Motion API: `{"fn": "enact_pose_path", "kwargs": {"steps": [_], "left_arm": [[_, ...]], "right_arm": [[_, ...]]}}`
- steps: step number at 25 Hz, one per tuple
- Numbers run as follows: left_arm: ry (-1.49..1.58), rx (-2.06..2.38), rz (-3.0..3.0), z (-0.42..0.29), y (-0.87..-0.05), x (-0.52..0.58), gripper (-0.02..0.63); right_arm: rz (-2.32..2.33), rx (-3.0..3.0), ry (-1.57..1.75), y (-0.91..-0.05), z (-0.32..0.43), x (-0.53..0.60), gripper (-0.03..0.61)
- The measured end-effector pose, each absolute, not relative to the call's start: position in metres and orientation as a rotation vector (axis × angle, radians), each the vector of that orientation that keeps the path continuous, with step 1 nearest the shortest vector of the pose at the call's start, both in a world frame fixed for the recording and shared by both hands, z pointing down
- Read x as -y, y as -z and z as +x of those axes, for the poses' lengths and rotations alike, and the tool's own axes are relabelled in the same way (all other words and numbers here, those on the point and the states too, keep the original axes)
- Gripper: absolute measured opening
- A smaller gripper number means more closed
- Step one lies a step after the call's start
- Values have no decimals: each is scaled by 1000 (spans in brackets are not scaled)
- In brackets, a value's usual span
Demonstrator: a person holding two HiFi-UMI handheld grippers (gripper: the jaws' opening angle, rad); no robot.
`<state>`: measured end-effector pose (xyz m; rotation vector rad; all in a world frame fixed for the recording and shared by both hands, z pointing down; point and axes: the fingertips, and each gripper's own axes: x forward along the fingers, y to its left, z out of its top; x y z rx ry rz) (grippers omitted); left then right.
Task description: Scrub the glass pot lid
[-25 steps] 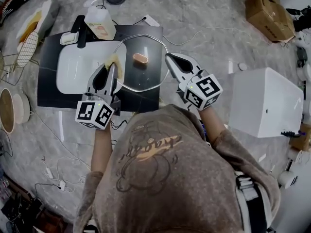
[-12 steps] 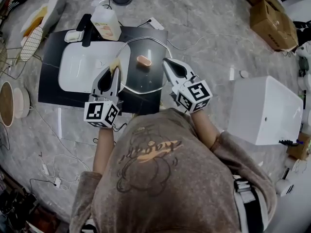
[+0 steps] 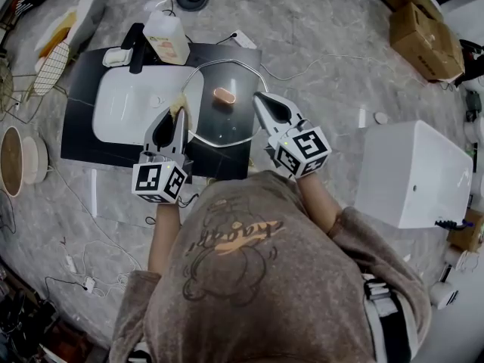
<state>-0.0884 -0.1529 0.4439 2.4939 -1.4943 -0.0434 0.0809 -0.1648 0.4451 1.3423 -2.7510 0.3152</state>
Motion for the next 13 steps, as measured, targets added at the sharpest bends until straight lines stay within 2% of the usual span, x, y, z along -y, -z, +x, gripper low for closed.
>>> {"fn": "enact_pose_path", "kwargs": {"steps": [13], "left_arm": [[58,1510,2460,-91,-447,145,73]], "right_arm": [[1313,2747,-324,-451,76,158,1]]}}
